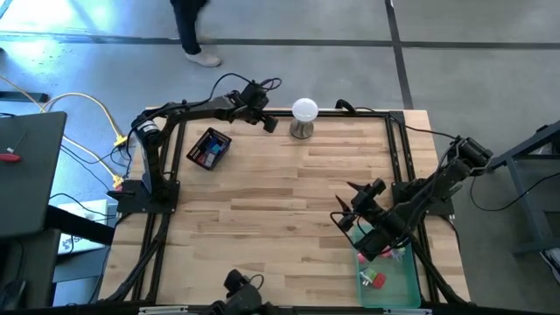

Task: Pick & Place Office items
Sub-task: Put the pink charger adapter into the green bin

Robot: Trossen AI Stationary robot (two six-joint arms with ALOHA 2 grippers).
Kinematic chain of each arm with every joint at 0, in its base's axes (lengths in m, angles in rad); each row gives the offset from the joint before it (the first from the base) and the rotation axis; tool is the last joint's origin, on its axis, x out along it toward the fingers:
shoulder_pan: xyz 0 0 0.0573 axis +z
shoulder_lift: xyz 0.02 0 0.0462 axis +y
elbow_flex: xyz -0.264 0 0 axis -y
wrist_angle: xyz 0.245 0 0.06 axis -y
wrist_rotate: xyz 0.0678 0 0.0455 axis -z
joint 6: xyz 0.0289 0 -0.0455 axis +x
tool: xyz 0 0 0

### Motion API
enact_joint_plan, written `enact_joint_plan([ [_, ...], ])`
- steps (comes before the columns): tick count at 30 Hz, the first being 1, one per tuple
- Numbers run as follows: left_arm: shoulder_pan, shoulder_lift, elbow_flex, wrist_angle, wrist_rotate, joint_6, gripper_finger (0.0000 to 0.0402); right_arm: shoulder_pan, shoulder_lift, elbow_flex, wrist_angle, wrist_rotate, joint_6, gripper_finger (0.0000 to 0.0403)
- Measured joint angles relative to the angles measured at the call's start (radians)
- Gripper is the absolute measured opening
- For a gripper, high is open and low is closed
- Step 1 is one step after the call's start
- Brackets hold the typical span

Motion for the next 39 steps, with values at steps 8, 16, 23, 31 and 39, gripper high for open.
enact_joint_plan([
  [8,-0.003,0.0,0.0,0.012,-0.014,0.009,0.032,0.0,0.0,0.0,0.012,0.002,-0.013,0.0245],
  [16,-0.006,0.049,0.0,0.032,-0.014,-0.006,0.032,0.0,0.0,0.0,0.023,0.0,-0.013,0.0245],
  [23,-0.002,0.082,-0.001,0.056,-0.013,-0.023,0.032,0.0,0.0,0.0,0.027,-0.007,-0.014,0.0245],
  [31,-0.005,0.091,0.0,0.103,-0.041,-0.024,0.032,-0.008,0.0,0.0,0.038,-0.006,-0.039,0.0245],
  [39,-0.004,0.145,0.0,0.111,-0.05,-0.034,0.032,-0.019,0.0,0.0,0.045,-0.011,-0.041,0.0245],
])
